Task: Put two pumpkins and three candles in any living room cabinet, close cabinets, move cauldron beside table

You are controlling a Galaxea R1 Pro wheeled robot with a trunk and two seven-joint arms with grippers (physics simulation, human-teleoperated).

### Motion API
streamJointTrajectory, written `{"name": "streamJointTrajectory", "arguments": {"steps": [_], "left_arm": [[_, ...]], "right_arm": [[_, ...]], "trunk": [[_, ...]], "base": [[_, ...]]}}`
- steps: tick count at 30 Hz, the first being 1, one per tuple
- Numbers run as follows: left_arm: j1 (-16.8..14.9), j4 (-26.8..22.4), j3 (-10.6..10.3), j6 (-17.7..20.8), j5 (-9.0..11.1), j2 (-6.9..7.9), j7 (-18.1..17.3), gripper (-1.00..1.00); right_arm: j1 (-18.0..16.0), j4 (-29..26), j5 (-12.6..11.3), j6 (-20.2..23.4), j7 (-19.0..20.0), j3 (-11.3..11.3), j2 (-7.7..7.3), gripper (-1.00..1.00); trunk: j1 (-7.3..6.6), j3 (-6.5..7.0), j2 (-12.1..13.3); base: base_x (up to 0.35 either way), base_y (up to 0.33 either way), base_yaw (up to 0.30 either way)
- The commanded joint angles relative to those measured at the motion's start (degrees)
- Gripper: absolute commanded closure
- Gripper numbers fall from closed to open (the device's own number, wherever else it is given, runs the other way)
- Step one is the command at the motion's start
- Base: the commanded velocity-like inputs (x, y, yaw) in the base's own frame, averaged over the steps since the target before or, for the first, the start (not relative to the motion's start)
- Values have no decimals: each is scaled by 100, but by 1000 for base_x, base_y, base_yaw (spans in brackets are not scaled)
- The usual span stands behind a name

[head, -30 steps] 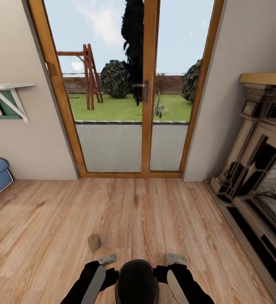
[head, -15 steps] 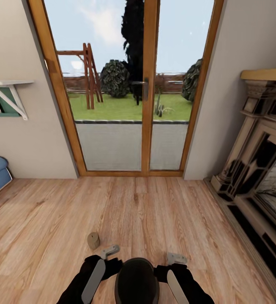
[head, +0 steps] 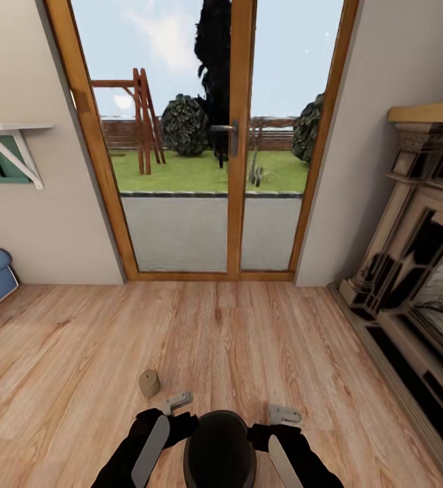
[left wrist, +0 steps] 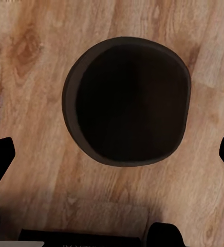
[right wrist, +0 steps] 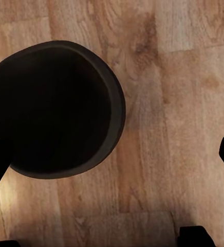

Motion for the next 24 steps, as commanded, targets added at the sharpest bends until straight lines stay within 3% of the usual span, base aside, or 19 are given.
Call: {"name": "streamJointTrajectory", "arguments": {"steps": [1, 5, 10, 24], "left_arm": [[-3, -8, -10, -85, 67, 1, 50, -100], [-3, -4, -16, -203, 73, -4, -54, -100], [-3, 1, -19, -222, 57, 11, -431, -100], [-3, 1, -19, -230, 46, 9, -473, -100]], "right_arm": [[-3, -9, -59, 10, -58, 17, -3, -100], [-3, -2, -64, -58, -59, 11, -3, -100], [-8, 259, -67, -476, -61, 8, 4, -100], [-12, 315, -66, -527, -68, 8, 6, -100]], "trunk": [[22, -24, -44], [110, -96, -205], [220, -185, -405], [527, -437, -967]], "base": [[0, 0, 0], [0, 0, 0], [0, 0, 0], [0, 0, 0]]}}
